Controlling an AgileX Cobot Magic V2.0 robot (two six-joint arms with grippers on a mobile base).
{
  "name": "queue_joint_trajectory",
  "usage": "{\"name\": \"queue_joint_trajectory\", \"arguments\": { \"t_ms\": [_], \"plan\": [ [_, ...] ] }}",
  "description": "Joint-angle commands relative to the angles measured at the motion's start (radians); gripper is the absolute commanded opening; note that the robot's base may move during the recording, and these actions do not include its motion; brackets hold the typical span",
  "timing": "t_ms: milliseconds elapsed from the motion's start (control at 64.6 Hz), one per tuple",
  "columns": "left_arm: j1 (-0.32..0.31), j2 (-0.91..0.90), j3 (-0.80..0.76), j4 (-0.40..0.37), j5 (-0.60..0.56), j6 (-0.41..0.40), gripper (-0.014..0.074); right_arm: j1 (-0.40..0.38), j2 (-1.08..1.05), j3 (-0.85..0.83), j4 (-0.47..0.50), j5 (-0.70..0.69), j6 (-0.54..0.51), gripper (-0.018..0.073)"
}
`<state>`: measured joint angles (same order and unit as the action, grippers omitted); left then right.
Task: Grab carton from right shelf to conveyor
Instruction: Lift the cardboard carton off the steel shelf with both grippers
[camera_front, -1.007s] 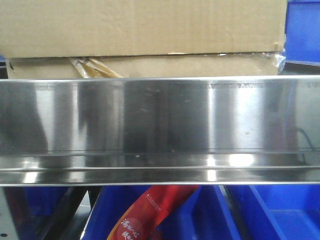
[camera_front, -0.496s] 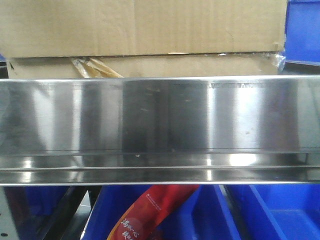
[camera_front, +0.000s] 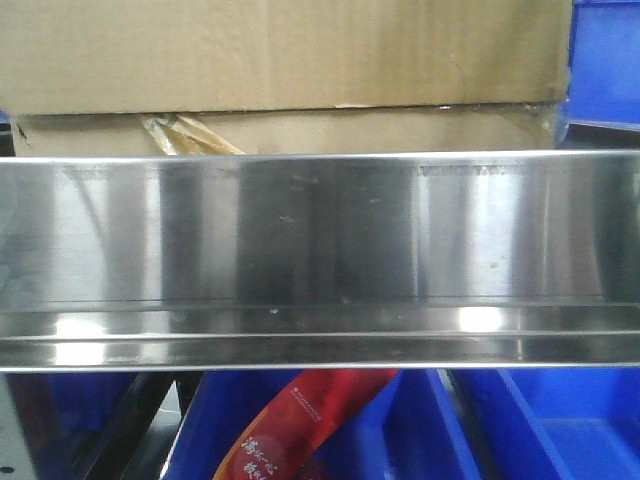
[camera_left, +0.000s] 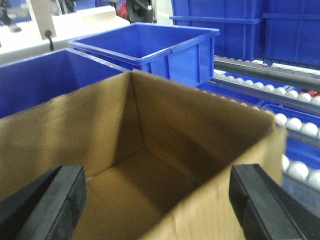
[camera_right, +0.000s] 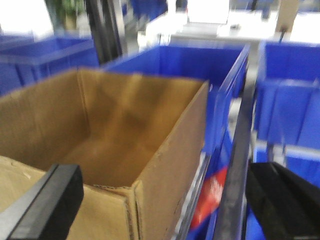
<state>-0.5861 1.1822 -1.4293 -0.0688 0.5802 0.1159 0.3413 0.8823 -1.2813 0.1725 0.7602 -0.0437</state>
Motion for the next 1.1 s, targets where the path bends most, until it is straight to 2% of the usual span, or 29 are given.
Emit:
{"name": "queue_joint_trajectory", "arguments": {
  "t_ms": [0,46,201,310,465,635,743,1084],
  "plan": [
    [-0.005,0.076,-0.115,0.035,0.064,-0.075,0.0485,0.004,0.091,-0.107,-0.006,0.088,-0.011,0.0559],
    [-0.005,0.117,-0.172,0.090,0.109,-0.129,0.0485,0.004,0.148,-0.169,-0.011,0.132,-0.011,0.0559],
    [-0.005,0.261,-0.381,0.368,0.339,-0.386,0.0485,0.004,0.288,-0.349,-0.058,0.246,0.025,0.0559],
    [-0.003,0.332,-0.489,0.458,0.475,-0.455,0.0485,0.004,0.366,-0.428,-0.115,0.309,0.076,0.0559],
    [0.058,0.381,-0.558,0.432,0.557,-0.464,0.0485,0.004,0.465,-0.521,-0.133,0.346,0.106,0.0559],
    [0.160,0.391,-0.559,0.366,0.560,-0.466,0.0485,0.004,0.546,-0.583,-0.133,0.353,0.121,0.0559],
    [0.203,0.397,-0.559,0.362,0.560,-0.466,0.0485,0.004,0.588,-0.603,-0.133,0.353,0.121,0.0559],
    [0.237,0.473,-0.559,0.358,0.562,-0.466,0.0485,0.004,0.681,-0.603,-0.133,0.323,0.121,0.0559]
  ]
}}
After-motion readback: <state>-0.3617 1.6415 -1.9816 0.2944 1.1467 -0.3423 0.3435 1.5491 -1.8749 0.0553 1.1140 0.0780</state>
